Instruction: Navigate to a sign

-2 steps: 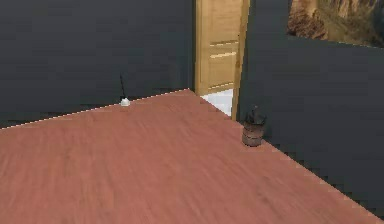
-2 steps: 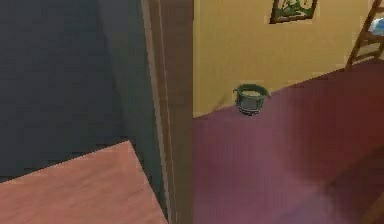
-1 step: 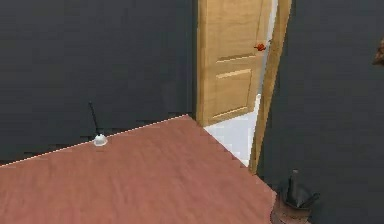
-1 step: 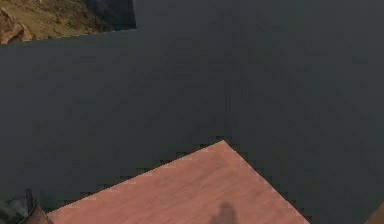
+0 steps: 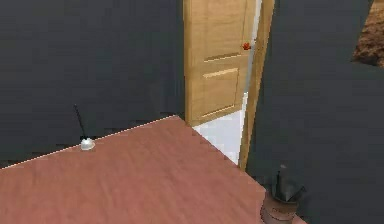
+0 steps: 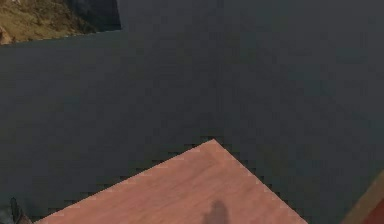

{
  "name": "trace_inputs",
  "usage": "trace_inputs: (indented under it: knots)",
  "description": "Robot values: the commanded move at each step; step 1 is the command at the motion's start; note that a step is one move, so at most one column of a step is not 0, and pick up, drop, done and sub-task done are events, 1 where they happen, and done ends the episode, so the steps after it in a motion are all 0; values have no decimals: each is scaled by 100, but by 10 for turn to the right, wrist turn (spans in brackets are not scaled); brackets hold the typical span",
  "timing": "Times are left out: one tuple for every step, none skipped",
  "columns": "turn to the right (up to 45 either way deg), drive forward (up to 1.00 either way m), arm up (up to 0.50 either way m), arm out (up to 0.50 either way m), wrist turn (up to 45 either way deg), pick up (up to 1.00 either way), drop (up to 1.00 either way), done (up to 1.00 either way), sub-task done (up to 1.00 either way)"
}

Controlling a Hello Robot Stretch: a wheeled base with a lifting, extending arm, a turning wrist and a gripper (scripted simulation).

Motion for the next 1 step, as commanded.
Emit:
trace_inputs:
  knots:
    - [0, 100, 0, 0, 0, 0, 0, 0, 0]
